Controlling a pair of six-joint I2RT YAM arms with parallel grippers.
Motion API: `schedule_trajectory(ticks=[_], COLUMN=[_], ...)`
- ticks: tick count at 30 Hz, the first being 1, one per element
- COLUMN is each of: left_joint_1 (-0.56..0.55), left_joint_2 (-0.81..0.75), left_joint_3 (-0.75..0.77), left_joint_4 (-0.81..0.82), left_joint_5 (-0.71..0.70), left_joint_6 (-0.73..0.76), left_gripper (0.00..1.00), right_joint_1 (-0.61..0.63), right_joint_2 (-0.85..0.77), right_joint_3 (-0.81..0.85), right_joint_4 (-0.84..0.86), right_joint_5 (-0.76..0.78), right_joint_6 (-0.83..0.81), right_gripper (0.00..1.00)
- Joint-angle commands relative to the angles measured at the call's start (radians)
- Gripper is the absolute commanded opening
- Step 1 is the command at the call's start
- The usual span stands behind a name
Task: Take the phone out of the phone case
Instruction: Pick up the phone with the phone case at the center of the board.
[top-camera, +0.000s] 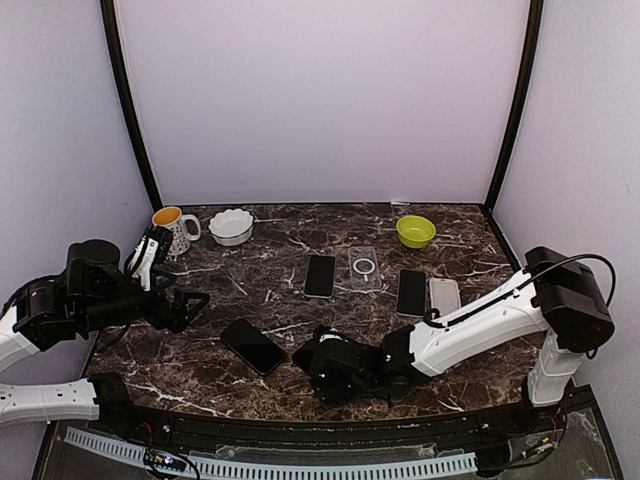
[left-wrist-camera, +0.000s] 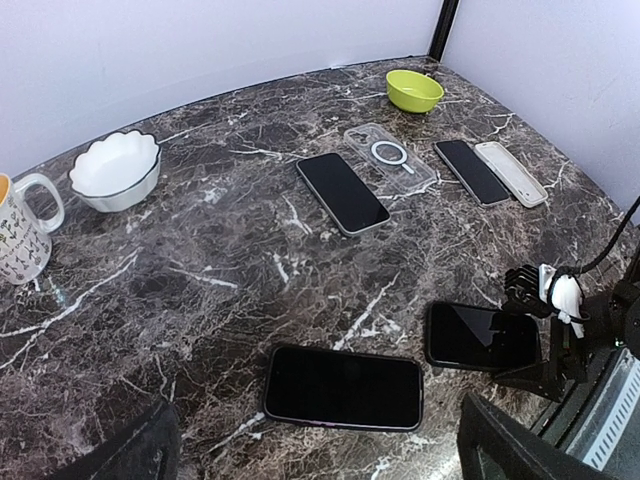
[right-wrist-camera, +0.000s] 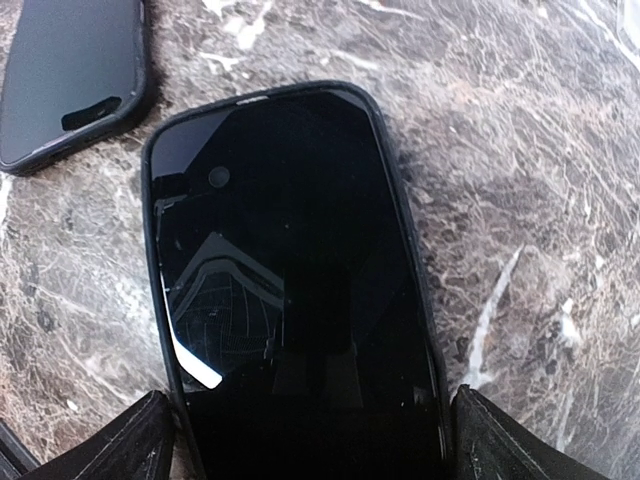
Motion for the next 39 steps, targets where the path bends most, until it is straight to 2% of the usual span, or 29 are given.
schedule_trajectory(ticks=[1,6,11,14,17,19,23,29,35,39], left_joint_1=[0.002,0.004,0.002,0.003,0.003,0.003,0.002,0.002,0.003,0.003], left_joint_2=[0.011,0.014,0.032,0.099,0.175,0.233,0.36,0.433,0.453,0.469], left_joint_3=[-0.003,-0.003,0.001,0.034,0.065,0.079,0.118,0.119,0.052,0.018], left_joint_4=[0.0,0.001,0.017,0.015,0.032,0.056,0.118,0.239,0.381,0.475], left_joint_5=[-0.016,-0.011,0.059,0.131,0.212,0.217,0.265,0.295,0.36,0.422], left_joint_6=[-0.004,-0.002,-0.006,-0.043,-0.11,-0.178,-0.323,-0.552,-0.648,-0.66], left_gripper=[0.99,0.99,0.99,0.99,0.98,0.92,0.88,0.85,0.84,0.79], right_joint_1=[0.011,0.012,0.012,0.011,0.011,0.01,0.011,0.011,0.01,0.01], right_joint_2=[0.087,0.095,0.068,0.03,-0.022,-0.062,-0.158,-0.287,-0.351,-0.384], right_joint_3=[-0.095,-0.164,-0.229,-0.237,-0.222,-0.207,-0.193,-0.239,-0.255,-0.209], right_joint_4=[0.028,0.126,0.18,0.172,0.156,0.145,0.156,0.243,0.313,0.326], right_joint_5=[-0.041,-0.082,-0.099,-0.078,-0.044,-0.015,0.057,0.164,0.201,0.222], right_joint_6=[-0.044,-0.056,-0.054,-0.067,-0.084,-0.096,-0.126,-0.18,-0.244,-0.305], right_gripper=[0.95,0.88,0.66,0.55,0.51,0.48,0.43,0.36,0.36,0.37])
